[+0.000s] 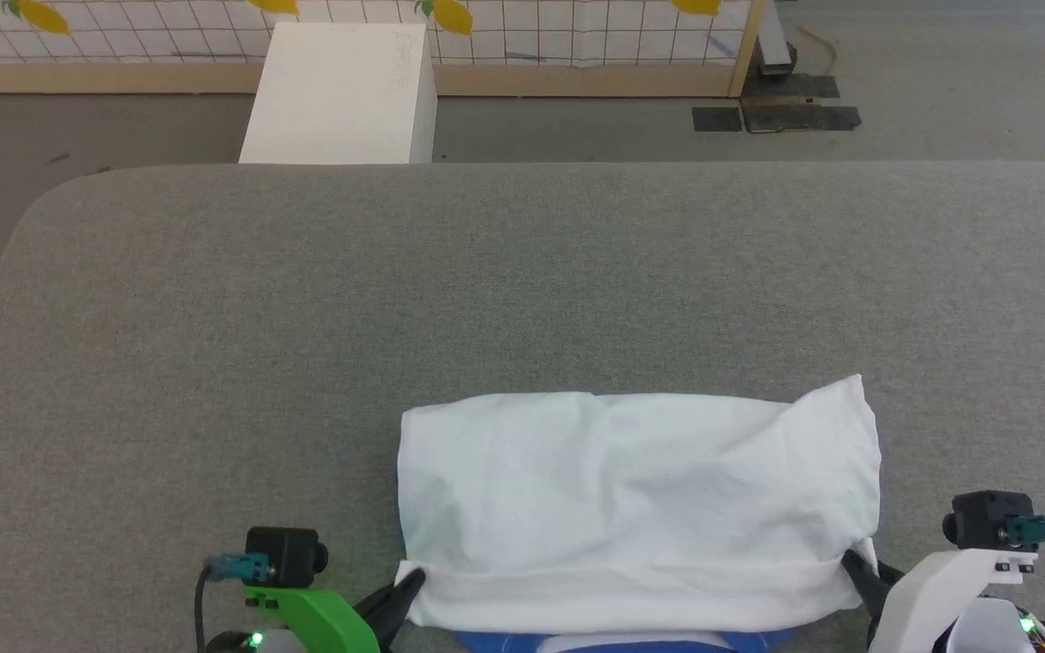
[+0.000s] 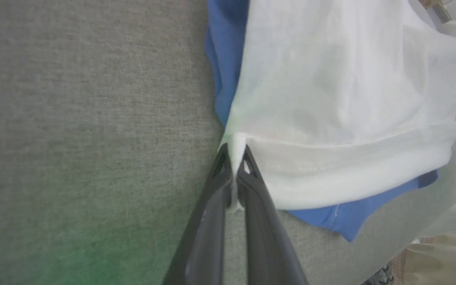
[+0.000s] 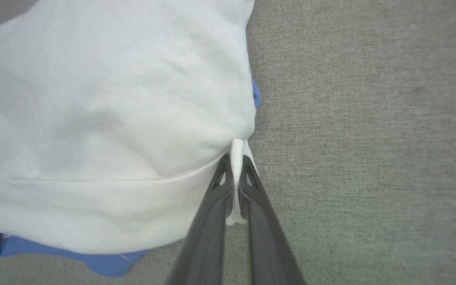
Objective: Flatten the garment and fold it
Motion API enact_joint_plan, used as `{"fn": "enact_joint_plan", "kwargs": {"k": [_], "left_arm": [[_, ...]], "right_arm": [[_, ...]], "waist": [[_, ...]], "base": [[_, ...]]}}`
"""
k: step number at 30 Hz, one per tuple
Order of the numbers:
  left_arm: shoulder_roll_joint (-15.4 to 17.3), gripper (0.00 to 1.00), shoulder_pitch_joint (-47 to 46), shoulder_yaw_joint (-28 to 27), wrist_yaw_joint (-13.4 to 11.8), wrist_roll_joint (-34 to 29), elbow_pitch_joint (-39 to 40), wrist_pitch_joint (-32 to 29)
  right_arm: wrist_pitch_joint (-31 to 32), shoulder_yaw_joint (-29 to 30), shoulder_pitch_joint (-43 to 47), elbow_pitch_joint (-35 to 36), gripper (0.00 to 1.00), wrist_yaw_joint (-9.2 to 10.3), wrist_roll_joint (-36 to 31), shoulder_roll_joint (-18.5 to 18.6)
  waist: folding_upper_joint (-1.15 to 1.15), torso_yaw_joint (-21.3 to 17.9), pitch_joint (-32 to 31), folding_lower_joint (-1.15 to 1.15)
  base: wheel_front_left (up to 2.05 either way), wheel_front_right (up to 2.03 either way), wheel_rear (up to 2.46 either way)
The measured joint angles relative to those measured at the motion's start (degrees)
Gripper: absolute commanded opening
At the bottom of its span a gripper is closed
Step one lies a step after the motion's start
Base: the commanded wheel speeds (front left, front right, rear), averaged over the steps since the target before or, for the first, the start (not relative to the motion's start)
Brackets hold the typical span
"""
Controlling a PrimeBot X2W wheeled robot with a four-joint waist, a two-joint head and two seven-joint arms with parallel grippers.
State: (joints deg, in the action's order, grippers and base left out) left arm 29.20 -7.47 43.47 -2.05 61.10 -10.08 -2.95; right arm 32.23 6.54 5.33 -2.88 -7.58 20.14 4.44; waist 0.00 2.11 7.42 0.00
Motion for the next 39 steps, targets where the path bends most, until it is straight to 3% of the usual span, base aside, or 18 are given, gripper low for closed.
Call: {"fn": "enact_joint_plan", "kwargs": {"k": [1,7,11,17,20,24,27,32,39], "left_arm": [[-0.3,1.00,-0.1,-0.1,0.1,0.1,0.1,0.1],[-0.1,1.00,-0.1,-1.7,0.0,1.1,4.5,1.4],[1.6,1.00,1.4,-3.9,-2.2,1.2,10.3,3.9],[2.3,1.00,4.7,-10.4,-7.0,-2.9,17.5,15.5],[-0.5,1.00,6.6,-17.1,-9.2,-7.1,20.3,17.5],[-7.5,1.00,10.3,-29.2,-10.6,-22.1,25.4,17.7],[-11.7,1.00,13.9,-32.5,-9.1,-31.1,25.8,17.7],[-18.3,1.00,16.5,-35.5,-4.0,-35.9,24.3,17.7],[-22.1,1.00,16.6,-38.6,1.4,-40.8,22.6,17.7]], "right_arm": [[0.0,-0.4,-0.2,0.0,1.00,0.00,0.1,0.2],[1.0,-0.5,-0.6,3.7,1.00,0.00,2.7,2.1],[3.9,1.7,1.2,10.0,1.00,0.00,5.1,2.6],[4.0,6.6,3.1,17.9,1.00,0.01,5.5,1.6],[3.7,6.5,3.1,18.3,1.00,0.01,5.2,0.7],[3.7,4.8,3.1,17.3,1.00,0.01,5.1,0.0],[3.5,4.2,2.6,15.4,1.00,0.01,5.0,-0.1],[2.9,4.6,1.4,11.7,1.00,0.01,5.0,-0.4],[1.7,6.1,0.0,5.1,1.00,0.01,4.9,-0.5]], "waist": [[0.00,0.0,0.2,0.00],[0.00,0.4,0.8,0.00],[0.00,0.7,1.0,0.00],[0.00,0.8,1.3,0.00],[0.00,0.8,1.4,0.00],[0.00,1.1,1.6,0.00],[0.00,1.6,1.8,0.00],[0.00,3.1,2.0,0.00],[0.00,5.6,2.5,0.00]], "base": [[0.00,0.00,0.00],[0.00,0.00,0.00],[0.00,0.00,0.00],[0.00,0.00,0.00],[0.00,0.00,0.00],[0.00,0.00,0.00],[0.00,0.00,0.00],[0.00,0.00,0.00],[0.00,0.00,0.00]]}}
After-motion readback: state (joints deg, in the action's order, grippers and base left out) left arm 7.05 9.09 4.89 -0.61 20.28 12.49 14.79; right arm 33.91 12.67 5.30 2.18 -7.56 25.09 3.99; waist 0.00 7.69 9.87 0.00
